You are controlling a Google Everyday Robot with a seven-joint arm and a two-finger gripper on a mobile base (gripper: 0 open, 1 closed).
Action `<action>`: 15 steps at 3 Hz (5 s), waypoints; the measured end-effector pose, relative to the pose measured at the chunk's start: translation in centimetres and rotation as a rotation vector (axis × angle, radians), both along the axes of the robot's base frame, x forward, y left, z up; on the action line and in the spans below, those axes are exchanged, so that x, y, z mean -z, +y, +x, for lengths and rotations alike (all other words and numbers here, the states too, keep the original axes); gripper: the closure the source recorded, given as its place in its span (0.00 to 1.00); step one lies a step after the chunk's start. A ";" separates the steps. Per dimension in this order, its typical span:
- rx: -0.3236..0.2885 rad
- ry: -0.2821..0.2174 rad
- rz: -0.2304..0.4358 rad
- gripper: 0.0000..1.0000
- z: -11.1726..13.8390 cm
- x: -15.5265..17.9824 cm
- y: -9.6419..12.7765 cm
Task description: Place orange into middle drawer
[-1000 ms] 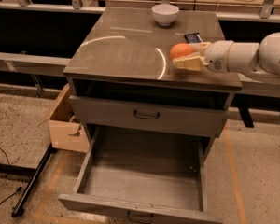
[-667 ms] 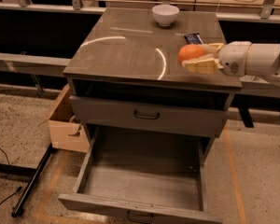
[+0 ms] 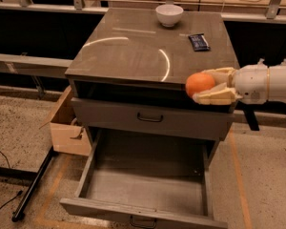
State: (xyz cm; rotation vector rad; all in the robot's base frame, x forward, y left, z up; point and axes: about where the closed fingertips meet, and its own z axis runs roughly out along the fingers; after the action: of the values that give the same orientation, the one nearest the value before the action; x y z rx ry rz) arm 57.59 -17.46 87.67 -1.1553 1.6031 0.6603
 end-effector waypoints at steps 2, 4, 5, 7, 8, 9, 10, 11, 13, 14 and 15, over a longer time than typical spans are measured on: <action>-0.111 -0.031 -0.086 1.00 -2.0 4.5 3.0; -0.129 0.058 -0.114 1.00 -6.2 7.7 5.5; -0.181 0.128 -0.101 1.00 -9.6 13.7 9.4; -0.179 0.256 -0.167 1.00 -14.4 26.9 15.6; -0.169 0.255 -0.223 1.00 -12.9 32.0 17.1; -0.163 0.237 -0.280 1.00 -10.6 35.5 17.1; -0.167 0.237 -0.284 1.00 -10.6 35.7 17.2; -0.167 0.238 -0.283 1.00 -10.6 35.7 17.2; -0.003 0.113 -0.382 1.00 -3.5 35.8 11.7; 0.066 0.114 -0.422 1.00 -1.2 37.4 8.9; 0.108 0.120 -0.433 1.00 0.1 39.8 7.9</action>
Offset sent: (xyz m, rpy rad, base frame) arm -0.0158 0.0227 -0.0362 -0.0674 -0.0237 0.0858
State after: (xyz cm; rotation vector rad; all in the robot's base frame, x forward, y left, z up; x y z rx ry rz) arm 57.70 -9.56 47.90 -1.3451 1.9580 0.3224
